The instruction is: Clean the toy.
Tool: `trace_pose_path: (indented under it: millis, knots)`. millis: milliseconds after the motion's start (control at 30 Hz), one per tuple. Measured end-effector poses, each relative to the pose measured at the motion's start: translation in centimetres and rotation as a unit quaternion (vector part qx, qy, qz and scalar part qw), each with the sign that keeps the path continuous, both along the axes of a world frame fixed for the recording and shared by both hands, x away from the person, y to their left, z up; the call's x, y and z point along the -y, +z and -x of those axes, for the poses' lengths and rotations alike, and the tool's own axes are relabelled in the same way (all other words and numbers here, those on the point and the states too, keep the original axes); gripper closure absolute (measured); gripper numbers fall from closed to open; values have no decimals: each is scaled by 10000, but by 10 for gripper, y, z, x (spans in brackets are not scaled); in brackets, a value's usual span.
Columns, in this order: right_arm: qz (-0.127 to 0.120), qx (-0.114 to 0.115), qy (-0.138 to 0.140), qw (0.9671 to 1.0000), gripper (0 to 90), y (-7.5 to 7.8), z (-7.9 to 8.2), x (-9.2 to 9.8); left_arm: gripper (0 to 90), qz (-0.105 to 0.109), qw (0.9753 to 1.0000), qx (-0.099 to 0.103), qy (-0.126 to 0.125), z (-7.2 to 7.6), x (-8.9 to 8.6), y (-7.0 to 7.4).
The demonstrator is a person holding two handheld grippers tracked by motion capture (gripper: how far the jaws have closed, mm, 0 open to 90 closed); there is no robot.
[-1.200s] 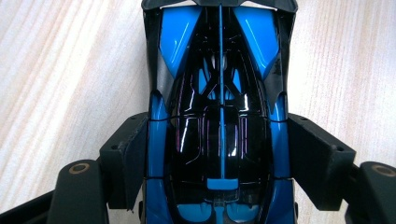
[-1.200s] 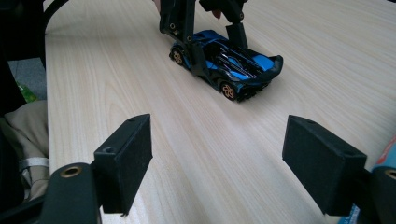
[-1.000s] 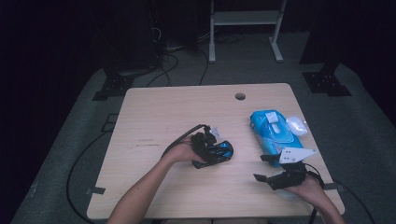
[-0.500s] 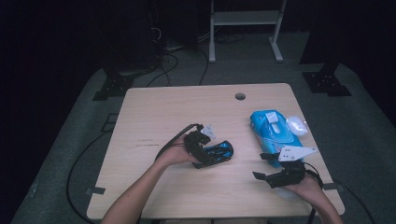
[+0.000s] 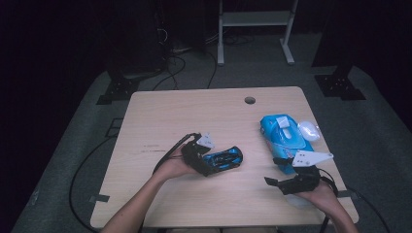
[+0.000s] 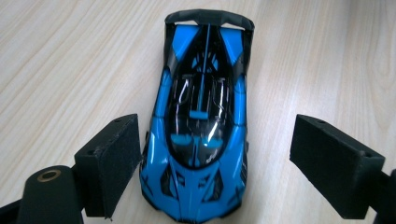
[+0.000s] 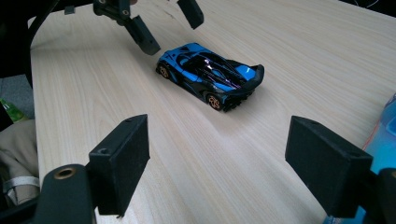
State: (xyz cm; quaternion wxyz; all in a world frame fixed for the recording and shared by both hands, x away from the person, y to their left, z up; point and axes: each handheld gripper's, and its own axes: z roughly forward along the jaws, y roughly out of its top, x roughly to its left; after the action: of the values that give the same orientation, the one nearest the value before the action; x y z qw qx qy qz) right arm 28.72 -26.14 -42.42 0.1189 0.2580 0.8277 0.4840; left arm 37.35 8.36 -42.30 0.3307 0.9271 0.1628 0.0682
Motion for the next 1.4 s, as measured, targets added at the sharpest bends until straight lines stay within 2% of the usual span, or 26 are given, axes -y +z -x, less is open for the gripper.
trace_pose_path:
  millis: [200,633,733,1233,1400]
  knots:
    - [-20,-11,-42,10000,206,-2,2,0,141,89,9999,86,73,9,-11,0]
    - [-71,18,-187,9998,197,-5,9,6,121,232,9995,73,217,29,-38,-9]
    - [-86,4,-239,9997,197,-7,11,9,117,353,9990,33,265,35,-47,-10]
    - [-62,23,-554,9984,193,-12,31,26,106,428,9977,160,492,58,-73,-16]
    - [-142,43,-678,9976,193,-15,37,31,106,485,9968,201,597,65,-84,-17]
